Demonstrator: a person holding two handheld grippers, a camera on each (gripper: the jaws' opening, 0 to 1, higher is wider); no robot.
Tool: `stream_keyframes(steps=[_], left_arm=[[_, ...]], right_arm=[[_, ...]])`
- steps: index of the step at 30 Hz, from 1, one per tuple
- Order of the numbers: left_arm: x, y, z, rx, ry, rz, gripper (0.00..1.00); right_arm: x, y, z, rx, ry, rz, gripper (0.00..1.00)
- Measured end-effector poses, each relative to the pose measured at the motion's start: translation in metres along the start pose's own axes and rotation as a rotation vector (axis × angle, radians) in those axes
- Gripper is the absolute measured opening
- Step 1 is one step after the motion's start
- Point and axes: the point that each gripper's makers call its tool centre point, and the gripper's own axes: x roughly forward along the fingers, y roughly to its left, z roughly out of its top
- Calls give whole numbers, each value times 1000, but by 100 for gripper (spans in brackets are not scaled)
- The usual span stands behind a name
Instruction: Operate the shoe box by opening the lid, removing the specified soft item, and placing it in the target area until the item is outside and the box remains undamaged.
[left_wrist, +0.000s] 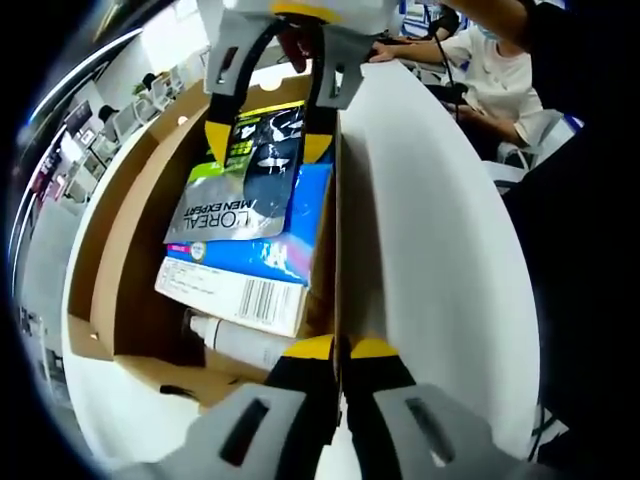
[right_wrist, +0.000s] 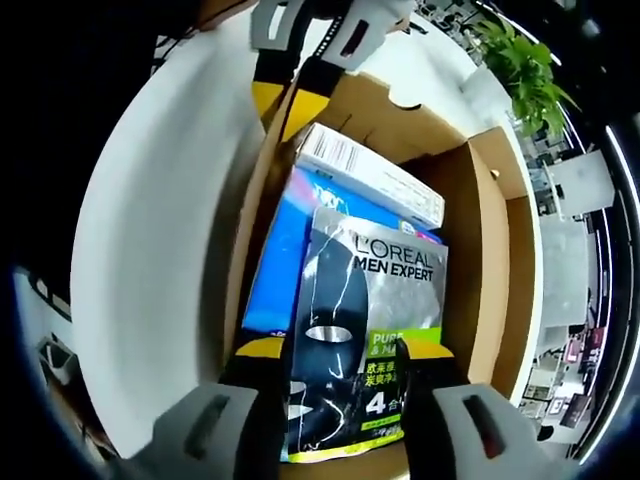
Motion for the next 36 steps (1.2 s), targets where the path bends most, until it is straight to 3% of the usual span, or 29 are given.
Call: stream_keyframes(steps=[13, 30, 36], left_arm=[[0, 0, 0, -2, -1, -1, 2], [1, 0, 1, -7, -3, -6, 2], [1, 0, 1, -8, -3, -6, 2]], right_arm=[[-6, 0, -3, 17, 27, -86, 32], [-35, -30, -1, 27, 64, -325, 35], [-50, -43, 1, -43, 115, -427, 27]])
